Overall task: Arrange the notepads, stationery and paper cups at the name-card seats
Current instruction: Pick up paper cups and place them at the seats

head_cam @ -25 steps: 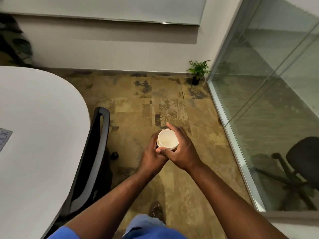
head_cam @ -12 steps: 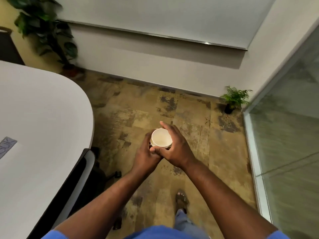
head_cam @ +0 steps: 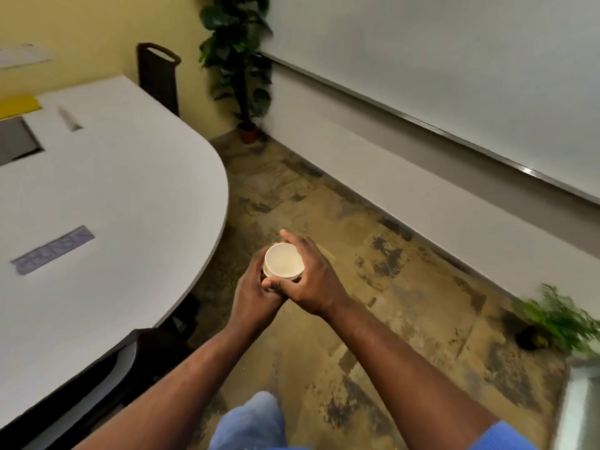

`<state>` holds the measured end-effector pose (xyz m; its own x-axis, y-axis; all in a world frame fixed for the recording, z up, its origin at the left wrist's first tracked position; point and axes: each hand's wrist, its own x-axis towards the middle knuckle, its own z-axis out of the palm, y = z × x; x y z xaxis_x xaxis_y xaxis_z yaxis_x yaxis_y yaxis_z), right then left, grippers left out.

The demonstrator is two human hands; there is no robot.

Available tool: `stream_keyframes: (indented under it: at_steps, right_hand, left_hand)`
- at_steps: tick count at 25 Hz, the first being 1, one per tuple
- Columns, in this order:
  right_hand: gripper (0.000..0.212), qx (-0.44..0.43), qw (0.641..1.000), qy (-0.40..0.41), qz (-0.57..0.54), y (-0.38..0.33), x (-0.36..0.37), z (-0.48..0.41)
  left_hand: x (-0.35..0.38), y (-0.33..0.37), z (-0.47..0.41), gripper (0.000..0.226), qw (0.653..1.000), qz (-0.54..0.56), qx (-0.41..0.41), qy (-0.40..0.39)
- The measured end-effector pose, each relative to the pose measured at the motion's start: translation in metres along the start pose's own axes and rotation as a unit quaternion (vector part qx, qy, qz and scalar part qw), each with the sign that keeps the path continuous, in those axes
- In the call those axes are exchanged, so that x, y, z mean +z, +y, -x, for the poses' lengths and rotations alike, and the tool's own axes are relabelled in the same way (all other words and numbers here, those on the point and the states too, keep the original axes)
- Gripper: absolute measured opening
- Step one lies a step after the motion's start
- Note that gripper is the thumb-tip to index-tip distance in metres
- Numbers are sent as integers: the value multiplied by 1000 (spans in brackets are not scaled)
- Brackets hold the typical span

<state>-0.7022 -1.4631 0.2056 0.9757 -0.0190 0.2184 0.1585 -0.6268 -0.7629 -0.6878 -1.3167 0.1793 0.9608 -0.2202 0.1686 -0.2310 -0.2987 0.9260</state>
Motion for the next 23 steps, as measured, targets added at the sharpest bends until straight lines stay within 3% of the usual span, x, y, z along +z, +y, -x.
stream_keyframes:
  at_steps: [5, 14, 23]
  right_hand:
    - [95, -55, 997, -47, -13, 34, 12, -106]
    - [95, -117, 987, -111, -26, 50, 28, -306]
    - [85, -185, 940, -270, -95, 90, 81, -494]
  left_hand:
    - [0, -18, -87, 61, 998, 1, -18, 57]
    - [-26, -41, -261, 67, 987, -25, -40, 153]
    - [-40, -104, -405, 68, 948, -46, -124, 289]
